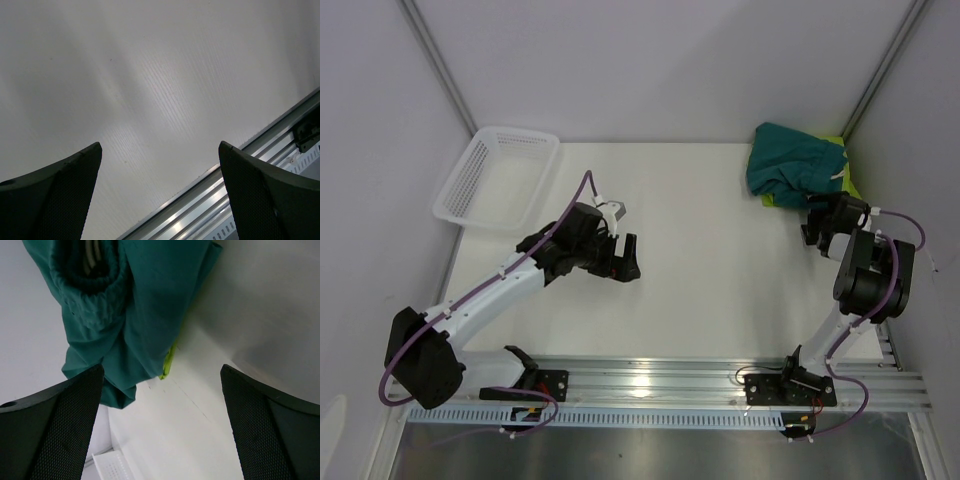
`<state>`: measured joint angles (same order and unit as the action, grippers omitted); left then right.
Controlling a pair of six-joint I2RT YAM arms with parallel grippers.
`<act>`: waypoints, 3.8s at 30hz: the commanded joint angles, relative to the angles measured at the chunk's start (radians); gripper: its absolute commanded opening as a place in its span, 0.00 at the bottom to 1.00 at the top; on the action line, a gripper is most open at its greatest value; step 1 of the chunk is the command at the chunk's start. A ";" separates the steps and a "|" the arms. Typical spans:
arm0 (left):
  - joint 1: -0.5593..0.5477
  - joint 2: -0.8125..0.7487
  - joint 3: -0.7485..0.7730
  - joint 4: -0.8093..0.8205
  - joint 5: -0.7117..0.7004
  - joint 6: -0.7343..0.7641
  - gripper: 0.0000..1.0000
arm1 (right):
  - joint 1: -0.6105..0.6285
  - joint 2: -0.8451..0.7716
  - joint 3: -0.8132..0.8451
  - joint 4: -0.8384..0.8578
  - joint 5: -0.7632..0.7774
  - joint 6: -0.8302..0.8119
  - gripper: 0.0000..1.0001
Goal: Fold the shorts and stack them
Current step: Neatly place the folded shorts to the corner
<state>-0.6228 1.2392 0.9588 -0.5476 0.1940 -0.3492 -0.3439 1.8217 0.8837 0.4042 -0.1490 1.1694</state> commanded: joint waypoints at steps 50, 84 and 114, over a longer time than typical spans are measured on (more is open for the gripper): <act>0.025 0.011 0.001 0.029 0.041 0.026 0.99 | 0.016 0.232 0.405 0.022 0.120 0.012 0.24; 0.025 -0.006 -0.011 0.035 0.053 0.024 0.99 | -0.102 0.349 0.833 -0.551 0.115 -0.277 0.10; 0.025 -0.040 0.001 0.018 0.045 0.016 0.99 | 0.022 0.105 0.687 -0.299 -0.061 -0.208 0.73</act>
<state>-0.6052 1.2377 0.9478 -0.5373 0.2237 -0.3393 -0.3637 1.8511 1.5749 -0.0566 -0.0994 0.8486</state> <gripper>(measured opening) 0.994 0.748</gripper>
